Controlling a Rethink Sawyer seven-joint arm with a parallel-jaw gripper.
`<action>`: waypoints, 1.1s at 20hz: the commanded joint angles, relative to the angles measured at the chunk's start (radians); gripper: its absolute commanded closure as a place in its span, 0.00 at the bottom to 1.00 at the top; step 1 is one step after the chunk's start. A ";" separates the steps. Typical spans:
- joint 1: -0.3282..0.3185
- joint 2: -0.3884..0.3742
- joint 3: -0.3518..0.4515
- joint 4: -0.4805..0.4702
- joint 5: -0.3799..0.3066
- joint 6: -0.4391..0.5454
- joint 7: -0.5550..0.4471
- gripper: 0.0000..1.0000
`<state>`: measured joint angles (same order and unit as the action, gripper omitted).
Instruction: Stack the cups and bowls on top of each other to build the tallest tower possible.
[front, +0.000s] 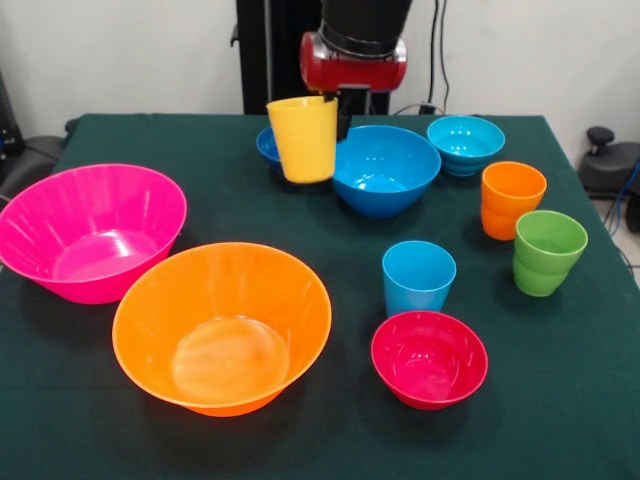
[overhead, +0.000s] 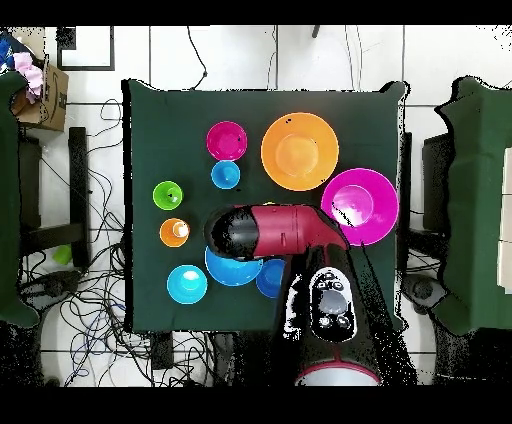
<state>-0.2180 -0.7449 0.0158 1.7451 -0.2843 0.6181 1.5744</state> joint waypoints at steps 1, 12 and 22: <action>-0.049 0.018 0.126 -0.094 -0.037 0.105 -0.120 1.00; -0.088 0.096 0.178 -0.190 -0.095 0.064 -0.156 1.00; -0.102 0.122 0.188 -0.259 -0.120 0.075 -0.139 1.00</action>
<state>-0.3056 -0.6797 0.1054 1.5587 -0.3299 0.6453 1.5744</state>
